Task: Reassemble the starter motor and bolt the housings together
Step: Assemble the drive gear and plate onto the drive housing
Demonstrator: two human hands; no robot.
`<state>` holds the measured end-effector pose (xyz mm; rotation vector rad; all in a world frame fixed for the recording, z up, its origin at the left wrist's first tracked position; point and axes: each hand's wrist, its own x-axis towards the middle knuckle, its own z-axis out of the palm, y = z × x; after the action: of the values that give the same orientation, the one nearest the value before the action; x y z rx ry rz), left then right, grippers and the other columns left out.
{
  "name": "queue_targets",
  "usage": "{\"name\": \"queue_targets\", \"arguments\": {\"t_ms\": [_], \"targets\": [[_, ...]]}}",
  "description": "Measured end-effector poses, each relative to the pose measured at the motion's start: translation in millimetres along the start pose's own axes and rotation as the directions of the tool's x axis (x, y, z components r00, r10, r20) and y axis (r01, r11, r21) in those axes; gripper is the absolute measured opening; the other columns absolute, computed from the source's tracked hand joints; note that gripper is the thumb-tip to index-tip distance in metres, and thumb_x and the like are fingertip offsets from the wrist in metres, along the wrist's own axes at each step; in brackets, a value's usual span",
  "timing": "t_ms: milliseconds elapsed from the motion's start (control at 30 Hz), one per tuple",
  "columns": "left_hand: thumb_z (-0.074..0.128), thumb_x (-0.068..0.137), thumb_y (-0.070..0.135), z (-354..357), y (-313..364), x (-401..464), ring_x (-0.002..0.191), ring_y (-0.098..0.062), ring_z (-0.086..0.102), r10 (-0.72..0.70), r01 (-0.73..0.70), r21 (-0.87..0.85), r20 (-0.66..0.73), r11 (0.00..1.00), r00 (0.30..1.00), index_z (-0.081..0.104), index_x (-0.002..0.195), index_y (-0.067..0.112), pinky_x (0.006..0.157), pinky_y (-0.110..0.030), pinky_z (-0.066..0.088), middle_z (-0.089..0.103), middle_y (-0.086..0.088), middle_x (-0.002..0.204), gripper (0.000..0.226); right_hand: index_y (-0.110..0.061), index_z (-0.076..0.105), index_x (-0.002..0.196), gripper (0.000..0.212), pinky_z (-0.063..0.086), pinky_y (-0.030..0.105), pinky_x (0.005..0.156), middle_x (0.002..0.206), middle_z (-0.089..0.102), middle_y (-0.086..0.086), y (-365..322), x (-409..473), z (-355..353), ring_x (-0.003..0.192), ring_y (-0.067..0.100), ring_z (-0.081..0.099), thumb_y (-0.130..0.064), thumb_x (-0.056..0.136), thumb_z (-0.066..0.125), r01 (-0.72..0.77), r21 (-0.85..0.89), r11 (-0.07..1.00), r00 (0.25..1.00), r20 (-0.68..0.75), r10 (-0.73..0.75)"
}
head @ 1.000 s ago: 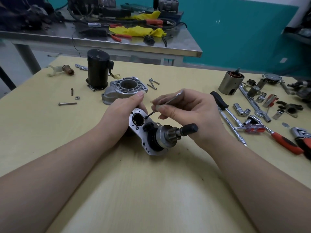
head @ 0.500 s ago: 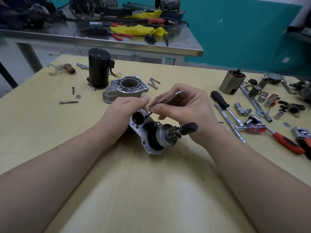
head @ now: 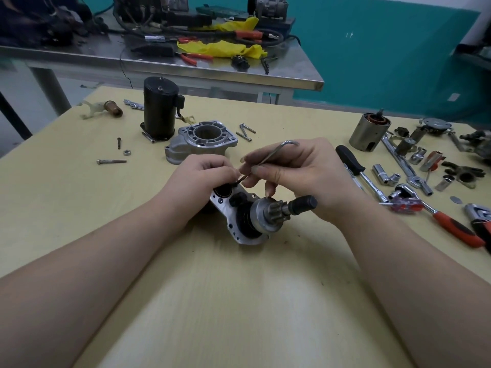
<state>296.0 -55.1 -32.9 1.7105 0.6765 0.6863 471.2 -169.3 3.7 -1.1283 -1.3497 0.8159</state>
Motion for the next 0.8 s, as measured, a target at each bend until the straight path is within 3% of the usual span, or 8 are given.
{"name": "queue_targets", "arguments": {"t_ms": [100, 200, 300, 433, 500, 600, 733, 800], "targets": [[0.062, 0.085, 0.043, 0.9, 2.2, 0.4, 0.083, -0.026, 0.062, -0.003, 0.003, 0.001, -0.052, 1.000, 0.999, 0.074, 0.086, 0.001, 0.082, -0.050, 0.048, 0.069, -0.024, 0.087, 0.044, -0.009, 0.079, 0.086, 0.014, 0.052, 0.027, 0.056, 0.084, 0.078, 0.015, 2.6, -0.1, 8.1, 0.072, 0.022, 0.074, 0.003, 0.080, 0.083, 0.014, 0.007, 1.000, 0.997, -0.078, -0.014], [0.058, 0.086, 0.050, 3.6, 3.2, 0.0, 0.086, -0.025, 0.069, -0.033, 0.034, 0.004, -0.086, 0.999, 0.996, 0.076, 0.091, 0.004, 0.088, -0.045, 0.051, 0.074, -0.023, 0.097, 0.051, -0.007, 0.072, 0.079, 0.017, 0.052, 0.029, 0.056, 0.085, 0.077, 0.014, 6.6, 0.7, 14.3, 0.069, 0.024, 0.072, 0.002, 0.076, 0.085, 0.035, 0.050, 0.998, 0.994, -0.109, -0.029], [0.056, 0.083, 0.053, 5.3, 4.2, -0.2, 0.072, -0.001, 0.066, -0.034, 0.033, -0.006, -0.139, 0.999, 0.990, 0.078, 0.072, 0.023, 0.079, -0.023, 0.051, 0.078, 0.002, 0.080, 0.039, -0.004, 0.067, 0.086, 0.019, 0.056, 0.032, 0.058, 0.086, 0.077, 0.018, 8.3, 2.2, 12.7, 0.068, 0.029, 0.073, 0.008, 0.082, 0.081, 0.029, 0.067, 0.997, 0.996, -0.092, -0.023], [0.059, 0.084, 0.059, 4.6, 2.5, 0.7, 0.084, -0.025, 0.069, -0.064, 0.062, -0.018, -0.130, 0.998, 0.989, 0.078, 0.090, 0.008, 0.085, -0.045, 0.049, 0.076, -0.021, 0.095, 0.054, -0.004, 0.073, 0.109, 0.024, 0.060, 0.031, 0.071, 0.093, 0.079, 0.009, 7.7, 0.6, 6.3, 0.078, 0.027, 0.076, 0.010, 0.089, 0.072, 0.009, 0.110, 0.994, 1.000, 0.027, -0.012], [0.059, 0.087, 0.058, 4.3, 1.7, 1.5, 0.079, -0.019, 0.067, -0.062, 0.058, -0.035, -0.125, 0.998, 0.990, 0.077, 0.078, 0.014, 0.084, -0.045, 0.047, 0.075, -0.017, 0.084, 0.049, -0.005, 0.075, 0.104, 0.021, 0.060, 0.029, 0.070, 0.089, 0.079, 0.006, 8.1, 0.9, 4.9, 0.077, 0.025, 0.076, 0.012, 0.091, 0.070, 0.003, 0.090, 0.996, 1.000, 0.017, -0.005], [0.055, 0.093, 0.057, 5.3, 1.2, 3.0, 0.062, -0.008, 0.059, -0.079, 0.075, -0.039, -0.114, 0.996, 0.990, 0.072, 0.060, 0.025, 0.073, -0.039, 0.042, 0.068, 0.002, 0.065, 0.049, -0.002, 0.077, 0.090, 0.012, 0.058, 0.027, 0.064, 0.079, 0.078, 0.006, 10.8, 2.5, 9.3, 0.068, 0.022, 0.074, 0.008, 0.084, 0.078, -0.013, 0.060, 0.998, 0.996, -0.083, 0.018], [0.053, 0.092, 0.062, 4.2, 0.8, 3.4, 0.063, -0.010, 0.059, -0.085, 0.082, -0.029, -0.109, 0.996, 0.990, 0.073, 0.066, 0.020, 0.074, -0.039, 0.043, 0.069, 0.000, 0.067, 0.053, -0.004, 0.070, 0.076, 0.018, 0.053, 0.030, 0.057, 0.081, 0.075, 0.014, 12.5, 3.7, 17.2, 0.064, 0.023, 0.070, 0.001, 0.074, 0.087, 0.007, 0.091, 0.996, 0.990, -0.144, 0.006], [0.054, 0.090, 0.065, 4.1, 0.9, 2.7, 0.063, -0.012, 0.059, -0.089, 0.084, -0.044, -0.115, 0.995, 0.989, 0.072, 0.066, 0.021, 0.075, -0.040, 0.043, 0.069, -0.002, 0.067, 0.054, -0.005, 0.068, 0.084, 0.020, 0.054, 0.031, 0.057, 0.086, 0.077, 0.016, 11.5, 4.0, 15.8, 0.066, 0.027, 0.071, 0.003, 0.076, 0.085, -0.008, 0.127, 0.992, 0.994, -0.104, 0.021]]}}
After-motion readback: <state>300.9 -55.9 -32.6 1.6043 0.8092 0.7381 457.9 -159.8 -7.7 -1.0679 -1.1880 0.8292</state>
